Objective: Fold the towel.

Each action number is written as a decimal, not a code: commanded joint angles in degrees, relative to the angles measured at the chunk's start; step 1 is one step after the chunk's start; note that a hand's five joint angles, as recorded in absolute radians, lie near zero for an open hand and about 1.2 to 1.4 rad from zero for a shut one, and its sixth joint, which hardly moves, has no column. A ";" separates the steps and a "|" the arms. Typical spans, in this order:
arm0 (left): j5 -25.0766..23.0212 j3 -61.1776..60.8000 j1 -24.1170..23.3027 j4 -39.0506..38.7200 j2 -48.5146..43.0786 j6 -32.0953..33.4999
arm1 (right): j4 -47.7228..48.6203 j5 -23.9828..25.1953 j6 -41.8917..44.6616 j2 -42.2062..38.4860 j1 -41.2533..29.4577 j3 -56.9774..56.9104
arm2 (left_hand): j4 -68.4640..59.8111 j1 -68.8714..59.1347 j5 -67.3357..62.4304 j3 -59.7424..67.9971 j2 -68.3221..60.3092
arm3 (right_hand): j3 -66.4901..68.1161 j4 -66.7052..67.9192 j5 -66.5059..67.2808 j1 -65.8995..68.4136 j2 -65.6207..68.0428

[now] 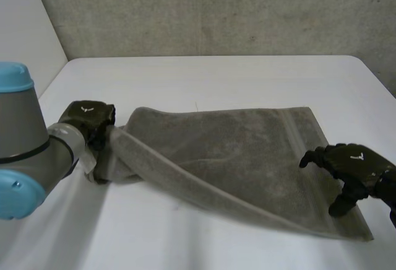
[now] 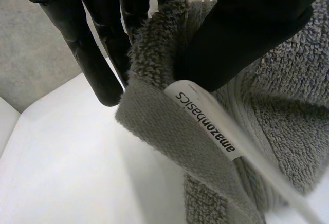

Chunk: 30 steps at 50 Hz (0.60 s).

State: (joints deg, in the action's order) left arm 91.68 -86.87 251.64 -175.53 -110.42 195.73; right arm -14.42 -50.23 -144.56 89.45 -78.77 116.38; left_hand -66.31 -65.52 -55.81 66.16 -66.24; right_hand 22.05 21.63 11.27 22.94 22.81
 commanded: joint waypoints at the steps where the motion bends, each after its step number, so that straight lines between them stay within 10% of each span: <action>1: 0.77 7.85 -0.18 0.28 -6.02 -2.90 | 0.00 1.80 -1.16 -0.24 0.81 3.94 | -9.68 -10.46 -10.17 9.83 -9.74 | -0.53 -0.10 0.26 -1.42 -1.29; 30: 2.97 9.71 -0.27 0.37 -8.84 -2.99 | 13.89 -10.42 -12.33 -11.22 -8.33 2.71 | -9.34 -10.13 -9.84 9.49 -9.41 | 23.99 24.41 24.77 23.10 23.23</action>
State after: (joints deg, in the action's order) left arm 94.66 -77.03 251.25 -175.17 -119.30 192.74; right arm -1.26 -60.70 -157.02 78.80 -87.61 119.10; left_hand -66.37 -65.54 -55.94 66.22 -66.33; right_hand 27.88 28.07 17.35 32.65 27.25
